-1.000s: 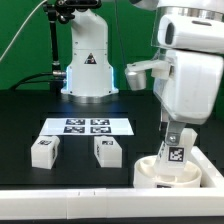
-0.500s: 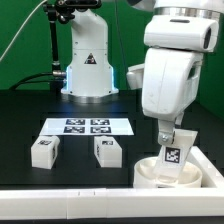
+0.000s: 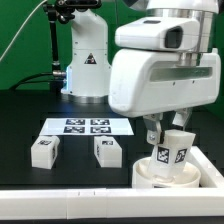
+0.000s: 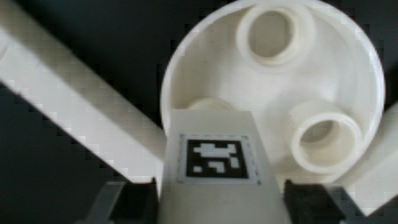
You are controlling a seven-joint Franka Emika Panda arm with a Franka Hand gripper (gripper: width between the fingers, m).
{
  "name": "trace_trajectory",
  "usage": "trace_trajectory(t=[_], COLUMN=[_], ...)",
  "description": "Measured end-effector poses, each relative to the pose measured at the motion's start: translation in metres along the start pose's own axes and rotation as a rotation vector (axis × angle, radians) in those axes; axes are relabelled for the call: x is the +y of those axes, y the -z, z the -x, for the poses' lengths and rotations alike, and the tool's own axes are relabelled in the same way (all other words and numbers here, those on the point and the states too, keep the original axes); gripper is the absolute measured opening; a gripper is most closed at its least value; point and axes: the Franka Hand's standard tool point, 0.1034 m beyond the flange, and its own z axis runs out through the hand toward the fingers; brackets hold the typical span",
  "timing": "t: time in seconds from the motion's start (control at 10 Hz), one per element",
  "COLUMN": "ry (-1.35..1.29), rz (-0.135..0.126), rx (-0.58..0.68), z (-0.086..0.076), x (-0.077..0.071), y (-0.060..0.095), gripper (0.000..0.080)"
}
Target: Assemble stool
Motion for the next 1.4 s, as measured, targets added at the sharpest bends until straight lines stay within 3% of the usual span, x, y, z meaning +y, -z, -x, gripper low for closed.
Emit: trace_trajectory(t=[0.2,0.9,1.4], ry=[-0.205,-0.61,-1.154], rz=[-0.023,-0.03,-0.106], rx=[0.015,0.036,0.073], z=[-0.0011,-0.0048,-0.0067], x=[-0.0008,-0.0038,-0.0036], y=[-0.0002,-0.0001,-0.0017], gripper=[0.034,0.034,0.034])
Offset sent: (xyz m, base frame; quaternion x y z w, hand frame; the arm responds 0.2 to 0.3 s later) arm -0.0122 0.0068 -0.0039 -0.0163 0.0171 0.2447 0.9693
